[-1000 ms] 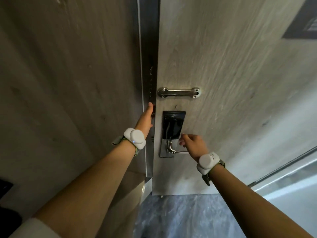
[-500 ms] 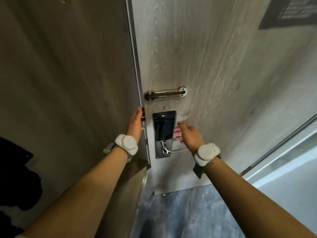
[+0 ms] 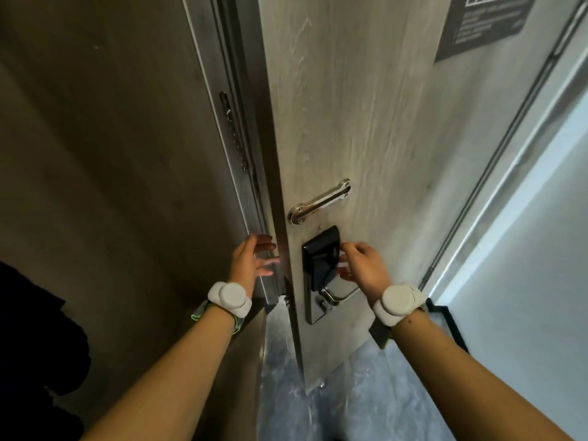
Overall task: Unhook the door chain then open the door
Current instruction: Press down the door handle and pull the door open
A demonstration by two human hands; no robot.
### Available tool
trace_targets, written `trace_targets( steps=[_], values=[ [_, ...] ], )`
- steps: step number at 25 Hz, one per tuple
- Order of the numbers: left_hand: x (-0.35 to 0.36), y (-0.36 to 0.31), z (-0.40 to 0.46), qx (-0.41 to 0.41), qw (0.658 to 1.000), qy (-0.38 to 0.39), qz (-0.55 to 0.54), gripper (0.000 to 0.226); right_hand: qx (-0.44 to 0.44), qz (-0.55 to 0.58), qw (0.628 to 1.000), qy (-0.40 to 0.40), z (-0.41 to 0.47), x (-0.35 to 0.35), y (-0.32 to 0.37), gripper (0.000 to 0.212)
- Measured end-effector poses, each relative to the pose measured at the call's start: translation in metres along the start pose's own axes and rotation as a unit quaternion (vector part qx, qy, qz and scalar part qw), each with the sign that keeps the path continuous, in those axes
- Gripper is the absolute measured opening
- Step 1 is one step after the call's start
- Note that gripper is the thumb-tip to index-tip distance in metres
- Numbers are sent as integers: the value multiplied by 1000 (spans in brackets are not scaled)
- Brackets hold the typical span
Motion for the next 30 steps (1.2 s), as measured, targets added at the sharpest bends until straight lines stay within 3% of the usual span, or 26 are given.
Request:
trace_targets(
  steps=[3, 9, 13, 17, 22, 30],
  values=[
    [24, 12, -37, -4, 998, 53, 23, 37, -9, 30, 998, -57, -47, -29, -16, 23],
    [90, 49, -107, -48, 976, 181, 107, 49, -37, 49, 992, -113, -141, -79, -50, 53],
    [126, 66, -154, -18, 961, 220, 170, 52, -58, 65, 989, -122, -189, -116, -63, 67],
    [172, 98, -190, -66, 938, 290, 178, 55, -77, 22, 985, -151, -229, -157, -72, 69],
    [229, 135, -224, -109, 922, 339, 154, 50, -84, -35, 965, -245, -270, -205, -76, 77],
    [316, 184, -281, -146, 879, 429, 146, 59, -22, -92, 917, -388, -315, -303, -110, 69]
  ],
)
Point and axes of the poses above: each hand's wrist, its own z-axis towards the middle knuckle, its own x-axis out of the palm, y = z × x, the point moved 8 cm from there along z, towards the middle knuckle, and after that the axes turned 4 degrees about -z, right-handed, at the moved point
